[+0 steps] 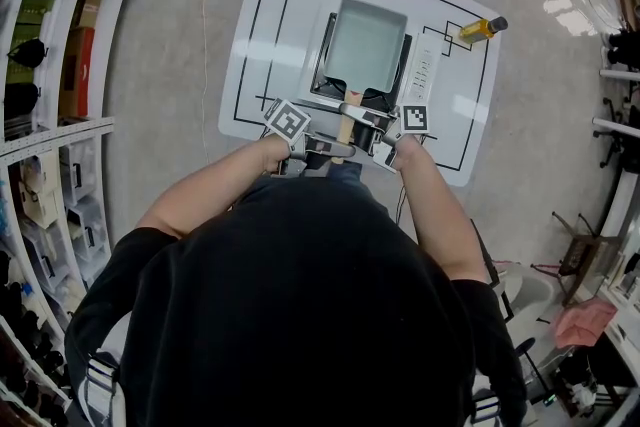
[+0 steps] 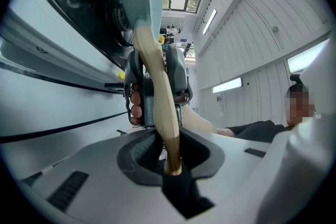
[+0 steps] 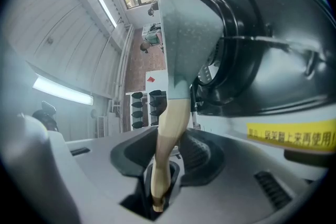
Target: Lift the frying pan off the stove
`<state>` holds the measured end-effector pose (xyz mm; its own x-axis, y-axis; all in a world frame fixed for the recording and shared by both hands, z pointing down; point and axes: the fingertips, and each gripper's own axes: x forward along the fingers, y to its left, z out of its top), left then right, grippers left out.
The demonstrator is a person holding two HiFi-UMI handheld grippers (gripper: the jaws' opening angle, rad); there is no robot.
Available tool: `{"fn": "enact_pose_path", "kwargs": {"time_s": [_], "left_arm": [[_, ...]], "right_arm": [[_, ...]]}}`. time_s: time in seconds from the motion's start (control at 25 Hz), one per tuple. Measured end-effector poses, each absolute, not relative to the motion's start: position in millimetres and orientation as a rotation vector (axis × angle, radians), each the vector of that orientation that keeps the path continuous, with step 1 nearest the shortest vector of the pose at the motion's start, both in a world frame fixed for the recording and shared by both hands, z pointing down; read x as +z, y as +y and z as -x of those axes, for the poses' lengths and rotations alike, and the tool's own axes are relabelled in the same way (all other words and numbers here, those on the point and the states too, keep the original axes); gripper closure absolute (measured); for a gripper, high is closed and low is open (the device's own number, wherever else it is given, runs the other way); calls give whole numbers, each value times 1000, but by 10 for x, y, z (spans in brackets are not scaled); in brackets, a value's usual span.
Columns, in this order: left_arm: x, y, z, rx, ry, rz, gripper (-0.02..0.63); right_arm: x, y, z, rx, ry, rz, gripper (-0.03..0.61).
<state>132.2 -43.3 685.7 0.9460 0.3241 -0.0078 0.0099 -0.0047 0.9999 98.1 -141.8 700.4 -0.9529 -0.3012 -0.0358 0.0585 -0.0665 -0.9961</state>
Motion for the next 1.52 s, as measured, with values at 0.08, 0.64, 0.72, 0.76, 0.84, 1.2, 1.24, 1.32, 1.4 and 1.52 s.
{"fn": "enact_pose_path", "kwargs": {"time_s": [0.08,0.64,0.72,0.76,0.84,1.2,1.24,1.32,1.4,1.52], "left_arm": [[6802,-439,-1334,234,290,-1562,528],[6511,-526,-1341,221,332,-1606,526],[6436,-535,-1346,216,348,-1613,527],[6407,-538,-1342,218,350,-1616,527],[6356,-542,-1331,221,348,-1619,527],[6144,-552,-1307,217,348,-1653,528],[6117,-550,-1305,218,348,-1659,528],[6057,-558,-1300,218,350,-1676,528],[5978,-563,-1302,201,361,-1685,528],[5849,-567,-1298,171,372,-1683,528]], "right_arm": [[6964,-1428,-972,-2105,1952,258,449],[6672,-1521,-992,-2042,2020,274,448],[6614,-1528,-990,-2038,2030,272,446],[6574,-1533,-986,-2034,2030,270,446],[6482,-1543,-974,-2026,2019,267,446],[6250,-1557,-942,-1993,2091,256,446],[6215,-1557,-934,-1990,2096,255,446],[6139,-1569,-922,-1974,2115,250,446],[6062,-1581,-917,-1959,2132,247,446],[5955,-1591,-919,-1945,2136,246,446]]}}
